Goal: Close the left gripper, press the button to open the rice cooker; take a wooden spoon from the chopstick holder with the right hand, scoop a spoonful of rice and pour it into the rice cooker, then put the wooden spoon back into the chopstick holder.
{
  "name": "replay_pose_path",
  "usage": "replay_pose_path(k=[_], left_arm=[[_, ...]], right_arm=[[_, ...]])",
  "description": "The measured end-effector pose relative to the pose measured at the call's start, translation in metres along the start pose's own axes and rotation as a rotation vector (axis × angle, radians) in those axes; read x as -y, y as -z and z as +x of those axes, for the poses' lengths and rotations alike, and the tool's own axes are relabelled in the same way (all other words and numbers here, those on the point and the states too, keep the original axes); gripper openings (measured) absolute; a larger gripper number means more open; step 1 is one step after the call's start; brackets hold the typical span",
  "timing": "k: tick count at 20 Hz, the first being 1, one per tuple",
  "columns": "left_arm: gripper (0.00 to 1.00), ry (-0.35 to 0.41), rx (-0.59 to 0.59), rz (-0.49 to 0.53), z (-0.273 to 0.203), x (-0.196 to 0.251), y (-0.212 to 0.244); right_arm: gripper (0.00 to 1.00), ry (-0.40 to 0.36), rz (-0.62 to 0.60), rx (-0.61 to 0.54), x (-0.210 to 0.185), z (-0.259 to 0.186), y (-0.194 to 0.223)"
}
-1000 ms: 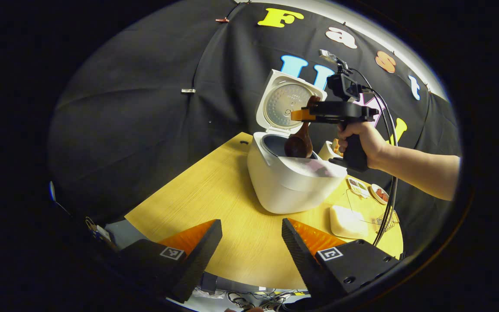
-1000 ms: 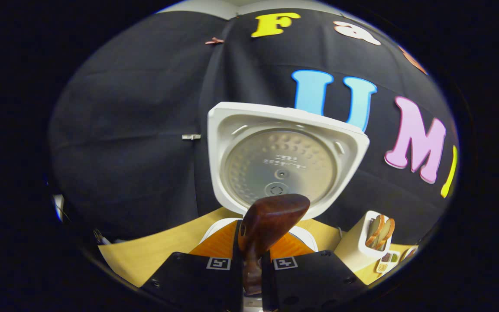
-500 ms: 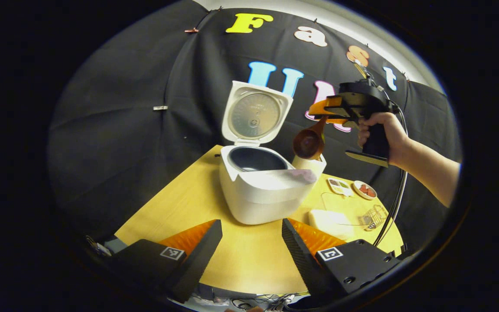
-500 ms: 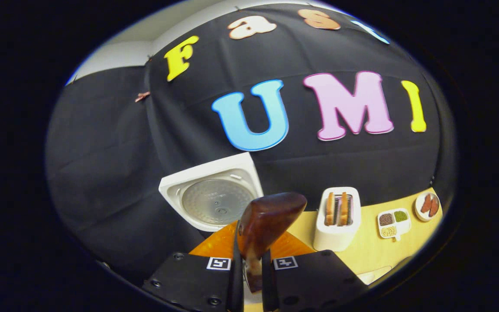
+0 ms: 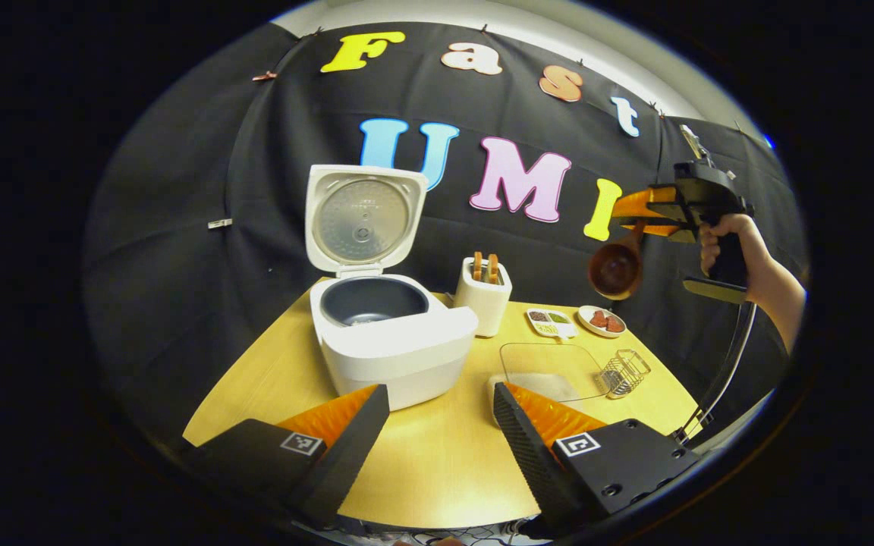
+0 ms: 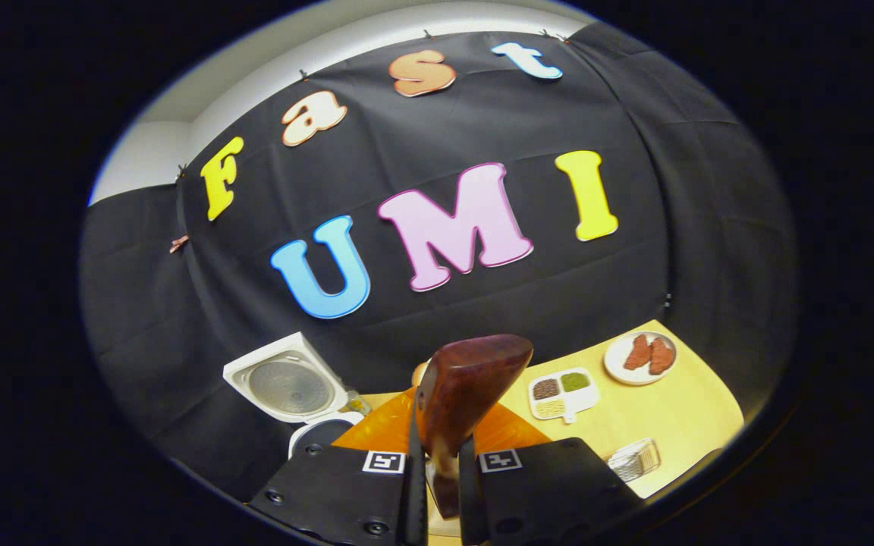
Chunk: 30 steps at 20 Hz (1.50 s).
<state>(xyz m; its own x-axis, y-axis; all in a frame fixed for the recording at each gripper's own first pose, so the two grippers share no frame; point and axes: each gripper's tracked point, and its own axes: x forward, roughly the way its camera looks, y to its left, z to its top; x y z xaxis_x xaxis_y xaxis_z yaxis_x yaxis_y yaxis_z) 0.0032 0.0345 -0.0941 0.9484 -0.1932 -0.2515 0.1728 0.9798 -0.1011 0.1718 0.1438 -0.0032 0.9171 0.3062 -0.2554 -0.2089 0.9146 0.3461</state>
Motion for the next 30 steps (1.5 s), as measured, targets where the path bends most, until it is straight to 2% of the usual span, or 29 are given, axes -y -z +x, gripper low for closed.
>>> replay_pose_path(k=[3,8,10,13,18,22,30], left_arm=[[0.96,-0.021,-0.004,-0.02,0.011,0.027,-0.004],[0.96,-0.102,0.069,-0.046,0.021,0.064,-0.023],[0.96,-0.119,0.064,-0.066,0.027,0.078,-0.022],[0.96,-0.185,0.052,-0.077,0.034,0.087,-0.025],[0.96,-0.288,0.107,-0.091,0.024,0.092,-0.052],[0.95,-0.325,0.086,-0.064,0.02,0.097,-0.05],[0.96,-0.339,0.038,-0.077,0.024,0.104,-0.036]], right_arm=[[0.21,0.079,0.001,-0.031,0.069,-0.015,0.001],[0.21,0.172,0.113,-0.105,0.168,-0.025,0.025],[0.21,0.19,0.136,-0.122,0.197,-0.022,0.035],[0.21,0.218,0.176,-0.155,0.233,-0.009,0.056],[0.21,0.238,0.26,-0.217,0.27,0.024,0.099],[0.21,0.275,0.345,-0.275,0.29,0.05,0.131],[0.22,0.283,0.284,-0.34,0.286,0.059,0.174]])
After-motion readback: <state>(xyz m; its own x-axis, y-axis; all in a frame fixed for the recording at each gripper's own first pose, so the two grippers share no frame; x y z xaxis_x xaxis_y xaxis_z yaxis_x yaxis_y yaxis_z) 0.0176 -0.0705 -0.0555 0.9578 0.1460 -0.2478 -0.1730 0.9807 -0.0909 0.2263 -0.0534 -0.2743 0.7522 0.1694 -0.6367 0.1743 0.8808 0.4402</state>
